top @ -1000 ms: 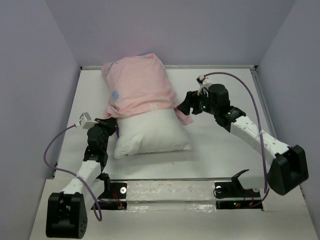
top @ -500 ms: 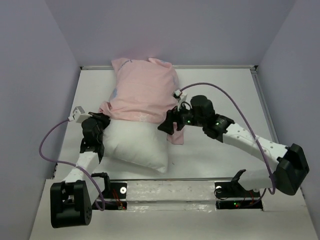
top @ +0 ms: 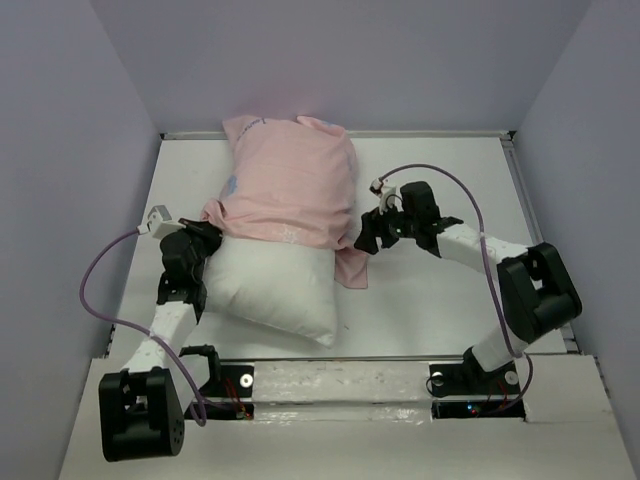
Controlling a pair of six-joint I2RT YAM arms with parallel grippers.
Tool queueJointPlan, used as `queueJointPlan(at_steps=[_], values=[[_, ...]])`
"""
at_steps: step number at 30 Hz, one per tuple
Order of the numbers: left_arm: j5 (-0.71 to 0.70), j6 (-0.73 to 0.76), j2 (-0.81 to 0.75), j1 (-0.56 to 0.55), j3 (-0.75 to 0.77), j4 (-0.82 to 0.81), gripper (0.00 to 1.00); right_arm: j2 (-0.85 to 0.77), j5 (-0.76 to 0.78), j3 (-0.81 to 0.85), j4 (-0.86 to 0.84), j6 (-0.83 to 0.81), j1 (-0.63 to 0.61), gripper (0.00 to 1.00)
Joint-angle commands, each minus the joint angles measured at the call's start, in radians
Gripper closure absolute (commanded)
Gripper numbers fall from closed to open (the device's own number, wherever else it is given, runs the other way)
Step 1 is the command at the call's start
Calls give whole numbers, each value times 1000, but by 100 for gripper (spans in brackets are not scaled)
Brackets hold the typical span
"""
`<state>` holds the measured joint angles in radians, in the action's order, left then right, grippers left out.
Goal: Put the pillow into the pillowcase
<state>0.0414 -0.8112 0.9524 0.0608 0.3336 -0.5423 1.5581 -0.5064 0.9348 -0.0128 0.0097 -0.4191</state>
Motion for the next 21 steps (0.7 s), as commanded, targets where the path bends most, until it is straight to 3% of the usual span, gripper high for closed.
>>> queueJointPlan(at_steps=[1, 8, 17, 18, 19, 20, 21], values=[[40, 30, -69, 4, 24, -31, 100, 42, -67, -30, -45, -79, -4, 26], [54, 20, -101, 4, 21, -31, 100, 163, -178, -56, -254, -13, -4, 25], [57, 3, -110, 4, 2, -50, 100, 275, -248, -8, -306, 59, -4, 38], [61, -2, -113, 2, 1, -51, 100, 281, -267, -5, -329, 84, -4, 46], [63, -3, -118, 4, -1, -51, 100, 280, -276, -8, -352, 101, -4, 74], [64, -3, -124, 4, -4, -50, 100, 270, -284, -13, -364, 116, -18, 91], [64, 1, -139, 4, -2, -38, 100, 229, -282, -16, -346, 137, -52, 100]])
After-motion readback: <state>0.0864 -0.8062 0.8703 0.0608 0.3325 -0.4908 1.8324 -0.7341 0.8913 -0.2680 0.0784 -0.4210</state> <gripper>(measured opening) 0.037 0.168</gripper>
